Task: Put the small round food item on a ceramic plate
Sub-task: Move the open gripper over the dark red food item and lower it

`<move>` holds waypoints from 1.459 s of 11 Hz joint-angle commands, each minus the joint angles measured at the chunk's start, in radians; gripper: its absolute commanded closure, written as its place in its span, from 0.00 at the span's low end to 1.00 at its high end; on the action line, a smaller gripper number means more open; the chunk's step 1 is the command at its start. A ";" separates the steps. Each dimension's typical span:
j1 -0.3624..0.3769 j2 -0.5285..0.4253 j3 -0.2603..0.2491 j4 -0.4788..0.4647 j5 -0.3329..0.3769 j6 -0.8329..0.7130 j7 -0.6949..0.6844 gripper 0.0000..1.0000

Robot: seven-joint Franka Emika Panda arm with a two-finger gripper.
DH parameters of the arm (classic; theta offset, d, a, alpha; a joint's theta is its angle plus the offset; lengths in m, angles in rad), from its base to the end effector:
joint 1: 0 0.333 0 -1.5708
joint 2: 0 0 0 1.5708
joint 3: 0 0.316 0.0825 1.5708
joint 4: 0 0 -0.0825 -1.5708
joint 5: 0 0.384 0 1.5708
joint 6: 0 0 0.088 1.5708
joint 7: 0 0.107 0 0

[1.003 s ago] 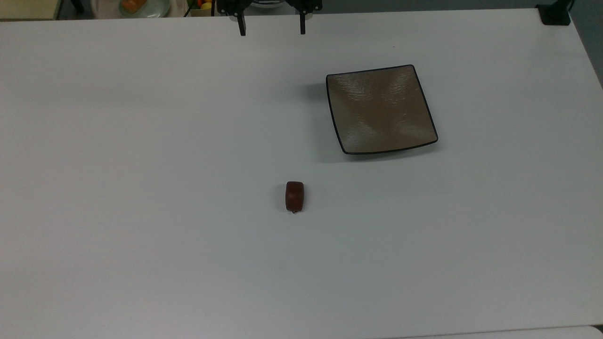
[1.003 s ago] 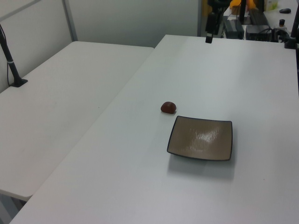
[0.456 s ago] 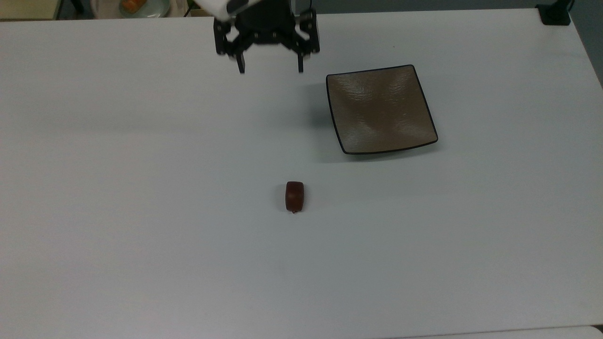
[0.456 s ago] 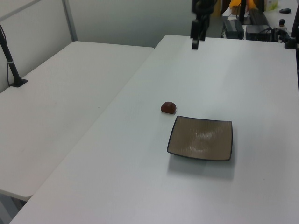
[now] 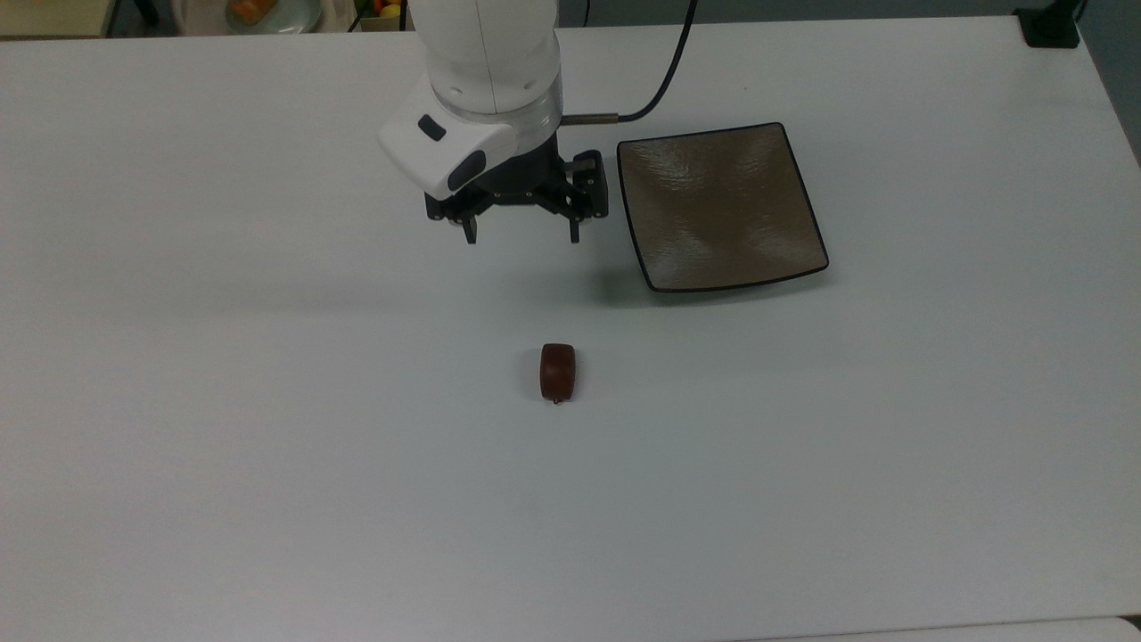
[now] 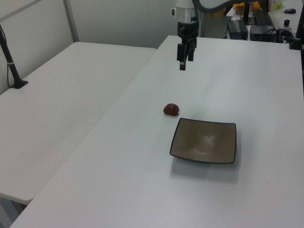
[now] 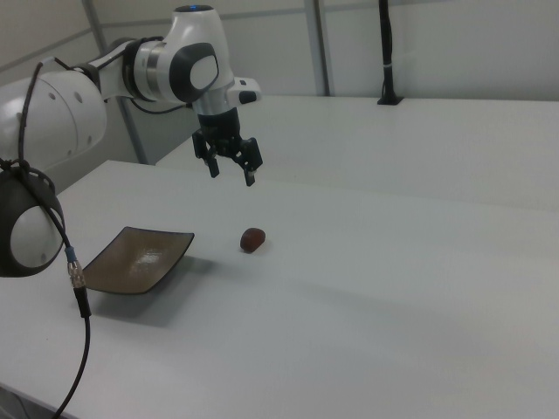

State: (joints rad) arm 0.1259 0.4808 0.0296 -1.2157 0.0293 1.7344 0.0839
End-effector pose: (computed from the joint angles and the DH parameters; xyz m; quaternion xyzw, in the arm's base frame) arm 0.6944 0.1068 0.5053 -0.9991 -0.0319 -0.0164 0.0234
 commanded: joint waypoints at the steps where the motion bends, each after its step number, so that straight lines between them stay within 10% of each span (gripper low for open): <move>1: 0.003 0.054 0.026 0.019 0.008 0.118 0.019 0.00; 16: 0.027 0.193 0.039 -0.112 -0.133 0.427 0.103 0.00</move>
State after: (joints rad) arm 0.1465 0.6795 0.0662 -1.2627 -0.0683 2.0691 0.1603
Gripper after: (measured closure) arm 0.000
